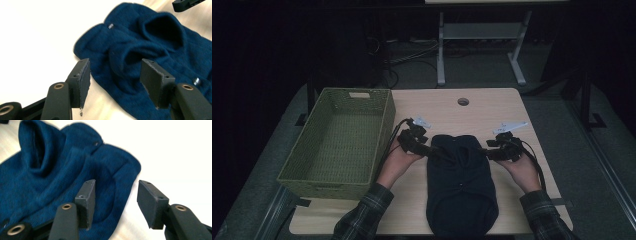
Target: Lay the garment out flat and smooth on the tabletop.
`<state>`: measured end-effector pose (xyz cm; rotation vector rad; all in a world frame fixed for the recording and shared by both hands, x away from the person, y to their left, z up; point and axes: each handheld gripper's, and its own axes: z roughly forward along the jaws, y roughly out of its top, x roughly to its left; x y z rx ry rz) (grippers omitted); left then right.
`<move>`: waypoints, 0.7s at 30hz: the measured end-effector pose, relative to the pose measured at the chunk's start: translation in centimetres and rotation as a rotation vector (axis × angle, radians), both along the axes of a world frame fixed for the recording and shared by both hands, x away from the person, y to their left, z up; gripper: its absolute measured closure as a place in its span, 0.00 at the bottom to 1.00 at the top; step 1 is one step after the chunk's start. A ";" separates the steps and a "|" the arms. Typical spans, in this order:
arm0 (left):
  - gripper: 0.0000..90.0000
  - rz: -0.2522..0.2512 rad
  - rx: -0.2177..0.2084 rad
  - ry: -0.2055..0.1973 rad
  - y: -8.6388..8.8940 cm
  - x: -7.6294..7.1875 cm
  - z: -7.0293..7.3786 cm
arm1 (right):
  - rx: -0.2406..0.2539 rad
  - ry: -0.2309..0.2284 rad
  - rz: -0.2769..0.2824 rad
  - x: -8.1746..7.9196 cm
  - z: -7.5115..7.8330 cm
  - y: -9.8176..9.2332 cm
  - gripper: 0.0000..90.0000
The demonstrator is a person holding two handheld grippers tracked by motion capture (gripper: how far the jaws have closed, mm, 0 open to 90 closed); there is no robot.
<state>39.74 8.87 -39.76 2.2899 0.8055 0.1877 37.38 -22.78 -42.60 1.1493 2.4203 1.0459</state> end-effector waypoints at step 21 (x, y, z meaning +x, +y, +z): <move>0.47 0.076 0.046 0.006 -0.8 4.8 -1.4 | 0.035 0.031 0.004 4.6 0.5 0.7 0.52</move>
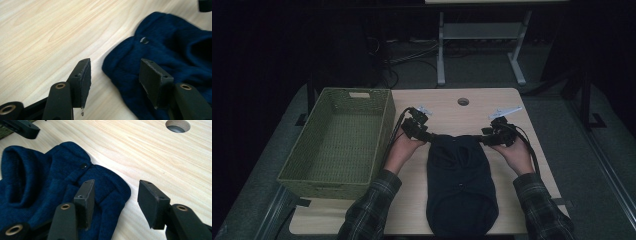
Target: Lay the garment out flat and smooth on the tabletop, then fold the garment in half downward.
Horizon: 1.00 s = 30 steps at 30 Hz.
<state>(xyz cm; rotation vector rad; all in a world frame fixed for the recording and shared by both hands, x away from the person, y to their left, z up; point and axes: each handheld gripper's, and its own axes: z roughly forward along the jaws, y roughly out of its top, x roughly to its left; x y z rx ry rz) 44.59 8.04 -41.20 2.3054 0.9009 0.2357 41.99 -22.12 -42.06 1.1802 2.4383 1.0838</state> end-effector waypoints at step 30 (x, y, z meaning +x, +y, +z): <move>0.57 -0.013 0.042 0.042 -1.1 2.3 -4.3 | -0.006 0.094 -0.036 3.3 -4.2 0.3 0.59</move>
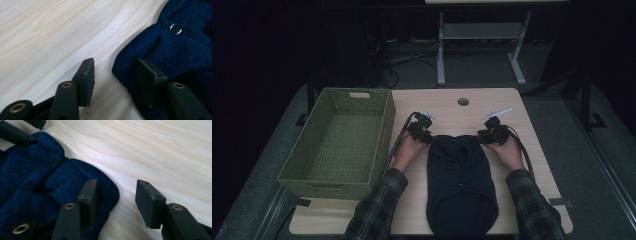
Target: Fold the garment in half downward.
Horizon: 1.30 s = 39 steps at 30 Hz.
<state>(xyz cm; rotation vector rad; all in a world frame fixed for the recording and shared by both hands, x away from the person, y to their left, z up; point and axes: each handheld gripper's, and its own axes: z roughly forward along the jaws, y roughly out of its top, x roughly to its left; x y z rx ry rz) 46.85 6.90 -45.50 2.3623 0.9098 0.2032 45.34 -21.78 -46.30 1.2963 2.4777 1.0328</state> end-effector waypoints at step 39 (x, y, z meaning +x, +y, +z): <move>0.91 -0.013 -0.042 0.018 -0.4 -0.6 2.5 | -0.044 -0.031 0.050 -1.3 2.5 0.3 0.91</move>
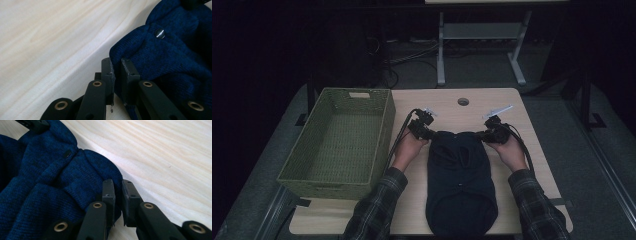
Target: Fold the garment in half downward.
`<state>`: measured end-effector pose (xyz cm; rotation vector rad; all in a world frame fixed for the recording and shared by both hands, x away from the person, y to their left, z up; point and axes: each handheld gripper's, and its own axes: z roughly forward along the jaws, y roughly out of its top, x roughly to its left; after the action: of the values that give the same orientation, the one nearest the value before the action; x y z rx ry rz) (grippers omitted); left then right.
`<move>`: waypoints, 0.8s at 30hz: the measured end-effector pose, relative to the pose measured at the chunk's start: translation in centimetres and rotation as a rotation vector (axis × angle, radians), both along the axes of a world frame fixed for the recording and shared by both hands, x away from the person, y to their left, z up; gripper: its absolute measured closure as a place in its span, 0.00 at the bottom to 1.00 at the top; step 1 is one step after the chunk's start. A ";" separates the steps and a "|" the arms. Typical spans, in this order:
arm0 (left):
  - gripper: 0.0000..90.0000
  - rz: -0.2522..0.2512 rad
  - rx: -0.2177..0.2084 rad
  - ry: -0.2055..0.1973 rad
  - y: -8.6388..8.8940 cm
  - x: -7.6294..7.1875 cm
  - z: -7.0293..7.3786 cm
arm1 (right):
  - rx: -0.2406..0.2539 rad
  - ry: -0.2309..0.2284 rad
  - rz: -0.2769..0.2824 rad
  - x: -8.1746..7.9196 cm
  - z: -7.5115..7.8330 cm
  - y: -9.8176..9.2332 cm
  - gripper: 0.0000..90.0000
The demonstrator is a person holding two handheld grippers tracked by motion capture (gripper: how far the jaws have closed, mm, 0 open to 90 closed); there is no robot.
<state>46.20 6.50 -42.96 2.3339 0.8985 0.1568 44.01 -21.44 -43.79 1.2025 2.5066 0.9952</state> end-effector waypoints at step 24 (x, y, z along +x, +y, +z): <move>0.91 -0.014 -0.043 -0.189 0.8 -0.6 7.8 | 0.025 -0.178 -0.004 -0.9 7.7 0.0 0.91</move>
<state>45.59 7.31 -35.16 2.2411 0.7845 0.3430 43.08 -21.45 -36.07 1.0741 2.3605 1.0841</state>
